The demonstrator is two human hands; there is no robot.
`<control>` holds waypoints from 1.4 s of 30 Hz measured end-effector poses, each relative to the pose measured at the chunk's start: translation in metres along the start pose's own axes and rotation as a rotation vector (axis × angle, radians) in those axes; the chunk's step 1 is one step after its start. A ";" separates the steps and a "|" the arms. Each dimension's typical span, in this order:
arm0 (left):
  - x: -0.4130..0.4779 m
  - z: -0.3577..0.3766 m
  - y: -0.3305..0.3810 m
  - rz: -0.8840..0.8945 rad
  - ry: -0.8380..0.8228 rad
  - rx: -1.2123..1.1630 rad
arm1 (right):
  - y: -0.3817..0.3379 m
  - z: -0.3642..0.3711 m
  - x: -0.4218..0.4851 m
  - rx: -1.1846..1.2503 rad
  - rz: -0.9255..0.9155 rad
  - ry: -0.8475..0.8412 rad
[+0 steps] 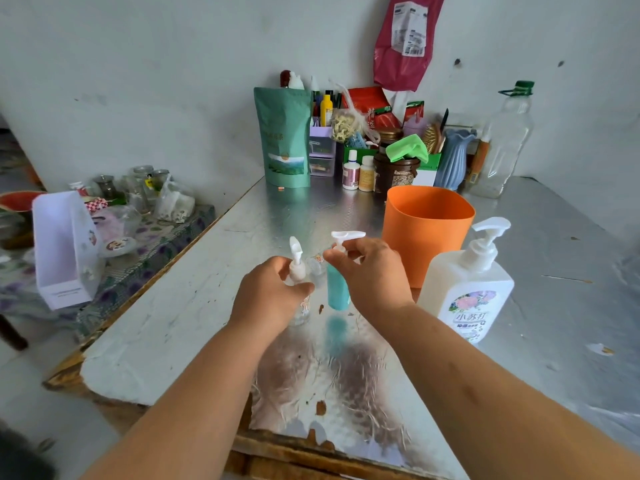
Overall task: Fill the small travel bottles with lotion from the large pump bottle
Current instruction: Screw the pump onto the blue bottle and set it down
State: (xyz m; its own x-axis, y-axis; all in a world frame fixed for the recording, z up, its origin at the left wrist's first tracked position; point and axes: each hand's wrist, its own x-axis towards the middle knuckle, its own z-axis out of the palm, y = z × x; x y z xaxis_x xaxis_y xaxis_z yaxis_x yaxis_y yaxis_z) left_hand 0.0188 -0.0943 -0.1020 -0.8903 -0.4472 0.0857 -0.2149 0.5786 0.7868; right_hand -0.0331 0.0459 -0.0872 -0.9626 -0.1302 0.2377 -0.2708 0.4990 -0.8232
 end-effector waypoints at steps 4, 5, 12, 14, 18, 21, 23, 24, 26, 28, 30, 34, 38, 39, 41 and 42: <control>0.010 -0.007 0.007 -0.002 0.059 -0.025 | -0.004 0.007 0.011 -0.002 0.012 -0.021; 0.012 -0.010 0.007 -0.004 0.075 -0.023 | -0.006 0.010 0.013 -0.006 0.015 -0.028; 0.030 -0.023 0.000 -0.034 0.033 -0.082 | -0.017 0.033 0.019 -0.015 0.019 -0.073; 0.034 -0.026 -0.001 -0.032 0.030 -0.097 | -0.019 0.040 0.020 -0.004 0.012 -0.075; 0.042 -0.029 -0.003 -0.036 0.051 -0.157 | -0.020 0.050 0.023 0.000 0.019 -0.079; 0.044 -0.028 -0.004 -0.042 0.091 -0.194 | -0.017 0.055 0.025 0.005 0.048 -0.101; 0.043 -0.027 -0.004 -0.040 0.100 -0.197 | -0.015 0.054 0.025 -0.018 0.059 -0.123; 0.042 -0.027 -0.004 -0.038 0.098 -0.195 | -0.015 0.053 0.025 -0.042 0.060 -0.137; 0.040 -0.027 -0.004 -0.031 0.089 -0.193 | -0.012 0.049 0.025 -0.102 0.065 -0.190; 0.038 -0.027 -0.005 -0.028 0.082 -0.194 | -0.008 0.040 0.026 -0.142 0.084 -0.267; 0.035 -0.028 -0.005 -0.023 0.076 -0.159 | -0.004 0.028 0.024 -0.162 0.110 -0.315; 0.023 -0.029 -0.003 -0.010 0.087 -0.173 | 0.009 0.019 0.018 -0.550 0.128 -0.227; 0.008 -0.028 0.001 0.071 0.187 -0.196 | 0.019 0.020 0.012 -0.842 0.114 -0.340; 0.004 -0.029 0.003 0.106 0.224 -0.196 | 0.023 0.020 0.011 -0.887 0.090 -0.374; -0.003 -0.030 0.007 0.197 0.313 -0.185 | 0.032 0.023 0.009 -0.956 0.075 -0.376; -0.007 -0.030 0.009 0.259 0.357 -0.183 | 0.036 0.024 0.009 -0.959 0.106 -0.329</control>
State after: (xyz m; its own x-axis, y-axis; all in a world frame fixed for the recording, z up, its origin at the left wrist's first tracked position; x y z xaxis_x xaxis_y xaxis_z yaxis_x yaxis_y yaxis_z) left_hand 0.0351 -0.1068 -0.0768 -0.7050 -0.5289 0.4725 0.0989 0.5864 0.8040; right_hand -0.0522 0.0424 -0.1271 -0.9757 -0.2022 -0.0848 -0.1997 0.9792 -0.0371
